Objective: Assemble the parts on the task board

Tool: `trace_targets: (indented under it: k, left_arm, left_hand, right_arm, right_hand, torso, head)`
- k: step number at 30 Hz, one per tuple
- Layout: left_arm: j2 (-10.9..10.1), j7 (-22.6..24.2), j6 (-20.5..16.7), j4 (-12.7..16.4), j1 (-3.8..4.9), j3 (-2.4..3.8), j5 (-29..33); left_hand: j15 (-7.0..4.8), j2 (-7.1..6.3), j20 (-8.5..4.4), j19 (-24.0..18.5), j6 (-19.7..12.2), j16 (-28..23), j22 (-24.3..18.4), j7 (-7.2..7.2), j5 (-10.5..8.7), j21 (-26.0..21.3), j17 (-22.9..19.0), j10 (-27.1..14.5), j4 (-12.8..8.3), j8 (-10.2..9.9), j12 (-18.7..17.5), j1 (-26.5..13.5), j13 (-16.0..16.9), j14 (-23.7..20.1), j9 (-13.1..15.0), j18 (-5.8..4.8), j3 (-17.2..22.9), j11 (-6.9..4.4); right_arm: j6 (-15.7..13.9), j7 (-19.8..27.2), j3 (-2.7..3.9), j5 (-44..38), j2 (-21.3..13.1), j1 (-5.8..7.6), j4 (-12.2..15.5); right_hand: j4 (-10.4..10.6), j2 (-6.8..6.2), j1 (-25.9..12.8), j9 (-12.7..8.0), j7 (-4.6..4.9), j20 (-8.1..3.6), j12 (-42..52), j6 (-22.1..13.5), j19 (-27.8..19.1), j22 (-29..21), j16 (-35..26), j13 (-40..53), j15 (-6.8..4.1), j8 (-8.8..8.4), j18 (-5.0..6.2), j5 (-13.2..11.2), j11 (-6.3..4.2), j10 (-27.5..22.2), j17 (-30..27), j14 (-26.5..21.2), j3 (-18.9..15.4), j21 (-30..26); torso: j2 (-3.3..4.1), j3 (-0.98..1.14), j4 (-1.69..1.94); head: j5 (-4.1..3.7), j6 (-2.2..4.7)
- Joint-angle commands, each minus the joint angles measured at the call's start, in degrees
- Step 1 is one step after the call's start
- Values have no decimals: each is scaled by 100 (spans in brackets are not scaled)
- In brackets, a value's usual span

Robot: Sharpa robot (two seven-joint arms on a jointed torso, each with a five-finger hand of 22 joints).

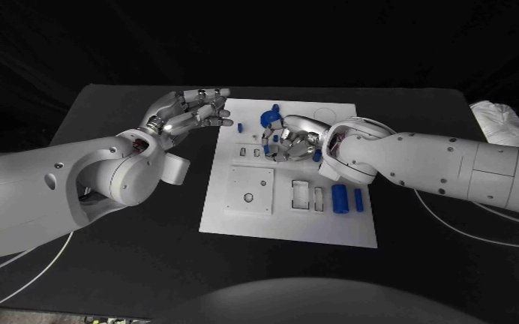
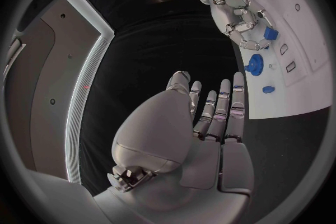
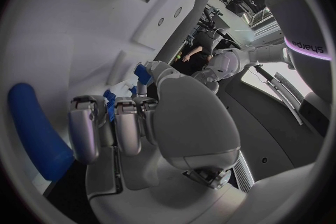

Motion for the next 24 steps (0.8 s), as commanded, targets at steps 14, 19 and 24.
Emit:
trace_targets:
  k: [14,19,24]
  left_arm:
    - [15,13,106,16,2,4,-27]
    - [16,5,107,16,2,4,-27]
    - [17,-8,112,15,2,4,-27]
  left_hand:
    - [32,-12,7,-53,-17,20,-8,28,33,-22,-9,-17,-8,33,42,58,-7,-34,2,-43,45,25]
    - [32,-12,7,-53,-17,20,-8,28,33,-22,-9,-17,-8,33,42,58,-7,-34,2,-43,45,25]
    - [33,-13,7,-55,-15,21,-8,30,32,-22,-9,-18,-7,34,42,57,-7,-35,2,-44,47,26]
  right_arm:
    - [170,-111,1,-167,31,-48,-78]
    - [208,-105,1,-169,31,-50,-88]
    - [232,-95,1,-169,32,-52,-97]
  right_hand:
    - [-80,-4,-92,-115,18,81,22,-44,-40,1248,20,1510,73,-140,67,-50,63,586,1508,597,23,-64]
    - [-111,-11,-116,-187,23,93,22,-116,-47,1246,20,1510,80,-226,70,-92,70,586,1508,597,33,-74]
    - [-137,-17,-142,-264,28,101,22,-182,-45,1247,20,1510,86,-318,70,-118,74,586,1508,597,43,-74]
  torso:
    - [-4,0,-7]
    - [1,1,-6]
    - [-3,-1,-6]
  head:
    - [16,-14]
    - [18,-20]
    - [16,-27]
